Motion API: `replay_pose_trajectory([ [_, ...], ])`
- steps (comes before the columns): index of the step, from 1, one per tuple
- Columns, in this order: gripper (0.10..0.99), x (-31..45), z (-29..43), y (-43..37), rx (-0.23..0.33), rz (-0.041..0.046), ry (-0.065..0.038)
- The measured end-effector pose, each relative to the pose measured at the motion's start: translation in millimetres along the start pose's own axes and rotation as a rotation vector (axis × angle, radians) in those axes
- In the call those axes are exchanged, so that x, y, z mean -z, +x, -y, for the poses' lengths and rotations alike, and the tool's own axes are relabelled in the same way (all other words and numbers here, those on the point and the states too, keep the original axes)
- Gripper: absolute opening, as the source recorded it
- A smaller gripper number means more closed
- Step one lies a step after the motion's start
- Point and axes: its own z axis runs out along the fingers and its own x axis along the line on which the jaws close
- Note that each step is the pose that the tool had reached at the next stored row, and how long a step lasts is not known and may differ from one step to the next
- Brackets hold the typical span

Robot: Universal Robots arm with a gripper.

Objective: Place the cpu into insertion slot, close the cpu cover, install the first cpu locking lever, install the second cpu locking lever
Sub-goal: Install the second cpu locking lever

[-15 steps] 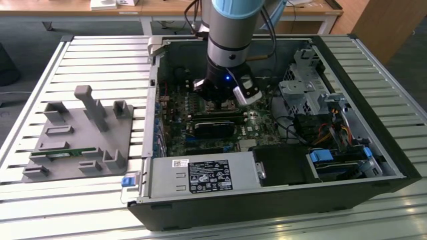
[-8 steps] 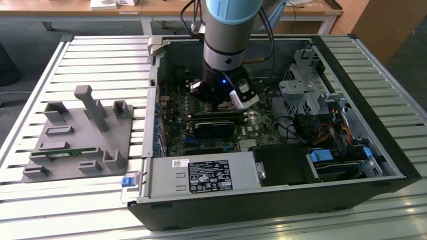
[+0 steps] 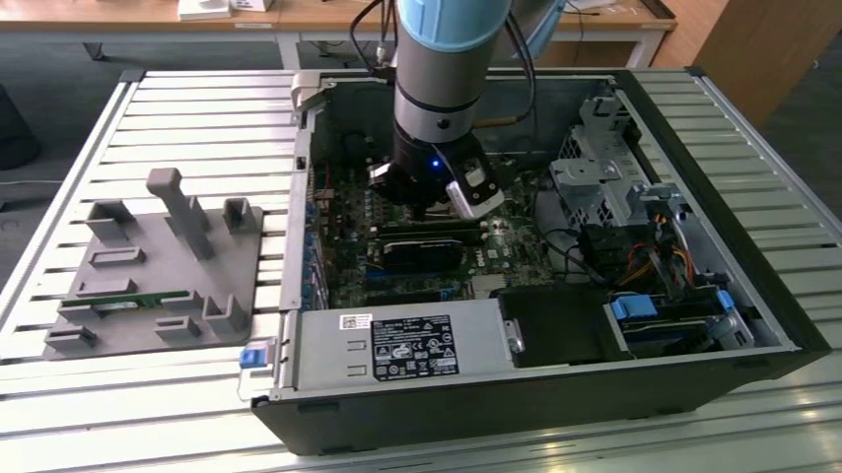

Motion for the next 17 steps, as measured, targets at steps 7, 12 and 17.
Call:
replay_pose_trajectory([
  [7, 0.106, -6.5, 1.5, 1.2, 0.0, 0.0, -0.004],
  [12, 0.106, -9.3, 2.8, 1.8, 0.0, -0.0001, -0.014],
  [17, 0.106, -8.7, 6.8, 4.8, 0.001, 0.0002, -0.045],
])
